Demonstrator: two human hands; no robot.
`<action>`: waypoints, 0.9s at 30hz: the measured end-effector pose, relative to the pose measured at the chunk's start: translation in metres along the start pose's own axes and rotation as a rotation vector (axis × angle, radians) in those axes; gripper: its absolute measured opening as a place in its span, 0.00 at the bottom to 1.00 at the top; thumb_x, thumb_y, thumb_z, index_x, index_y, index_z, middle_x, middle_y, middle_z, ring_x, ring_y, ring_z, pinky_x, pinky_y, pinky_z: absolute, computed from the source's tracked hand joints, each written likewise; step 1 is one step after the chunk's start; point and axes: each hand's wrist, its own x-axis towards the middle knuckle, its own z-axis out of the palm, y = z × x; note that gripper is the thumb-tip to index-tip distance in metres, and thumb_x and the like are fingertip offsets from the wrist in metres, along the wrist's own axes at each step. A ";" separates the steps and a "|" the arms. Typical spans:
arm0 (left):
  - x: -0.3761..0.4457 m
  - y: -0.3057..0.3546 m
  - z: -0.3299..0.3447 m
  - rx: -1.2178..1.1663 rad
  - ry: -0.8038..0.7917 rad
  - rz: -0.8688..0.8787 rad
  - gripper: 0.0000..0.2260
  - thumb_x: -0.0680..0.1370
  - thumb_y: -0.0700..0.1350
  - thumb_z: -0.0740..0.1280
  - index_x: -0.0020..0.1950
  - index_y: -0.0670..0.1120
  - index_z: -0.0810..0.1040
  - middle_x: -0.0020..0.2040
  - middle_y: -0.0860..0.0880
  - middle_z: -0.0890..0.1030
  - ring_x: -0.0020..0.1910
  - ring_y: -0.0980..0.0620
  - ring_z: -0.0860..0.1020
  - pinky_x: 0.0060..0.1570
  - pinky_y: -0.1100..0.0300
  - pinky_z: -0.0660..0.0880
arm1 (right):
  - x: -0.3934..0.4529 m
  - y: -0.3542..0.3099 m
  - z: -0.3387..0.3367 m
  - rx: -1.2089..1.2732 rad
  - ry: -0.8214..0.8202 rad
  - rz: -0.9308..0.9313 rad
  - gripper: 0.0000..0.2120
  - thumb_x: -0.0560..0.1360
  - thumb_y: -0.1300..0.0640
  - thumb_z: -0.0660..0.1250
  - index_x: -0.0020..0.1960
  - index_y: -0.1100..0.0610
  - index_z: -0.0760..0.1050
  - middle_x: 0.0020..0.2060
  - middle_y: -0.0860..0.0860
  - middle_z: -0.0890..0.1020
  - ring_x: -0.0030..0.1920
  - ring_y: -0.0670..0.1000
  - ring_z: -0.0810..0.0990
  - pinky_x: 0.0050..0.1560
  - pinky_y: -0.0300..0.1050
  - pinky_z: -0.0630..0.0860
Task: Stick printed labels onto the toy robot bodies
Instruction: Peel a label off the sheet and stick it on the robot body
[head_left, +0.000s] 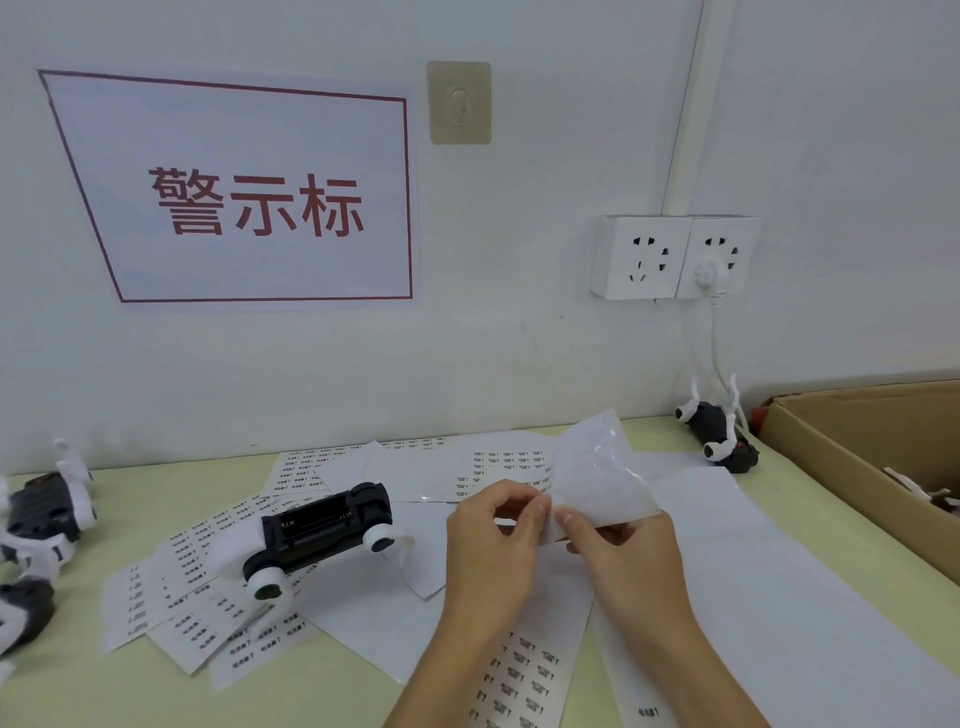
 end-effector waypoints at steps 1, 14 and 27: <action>-0.001 0.000 0.001 0.005 0.005 0.008 0.09 0.78 0.39 0.71 0.40 0.51 0.83 0.38 0.56 0.84 0.40 0.58 0.81 0.40 0.69 0.75 | 0.000 -0.001 0.000 0.001 -0.005 -0.007 0.09 0.73 0.65 0.74 0.36 0.57 0.84 0.30 0.50 0.85 0.32 0.46 0.84 0.31 0.32 0.75; -0.005 0.002 0.005 0.110 0.056 0.110 0.12 0.78 0.39 0.69 0.39 0.54 0.81 0.38 0.62 0.83 0.40 0.61 0.81 0.39 0.73 0.72 | -0.002 -0.002 0.004 0.000 -0.049 -0.015 0.10 0.75 0.61 0.73 0.36 0.55 0.86 0.32 0.51 0.86 0.36 0.49 0.85 0.35 0.35 0.78; 0.000 -0.001 0.001 -0.091 0.004 -0.112 0.07 0.78 0.38 0.71 0.43 0.47 0.86 0.41 0.51 0.86 0.44 0.53 0.84 0.47 0.62 0.80 | -0.002 -0.001 0.002 0.026 -0.010 -0.007 0.10 0.73 0.65 0.74 0.36 0.54 0.84 0.31 0.48 0.85 0.32 0.43 0.84 0.31 0.30 0.74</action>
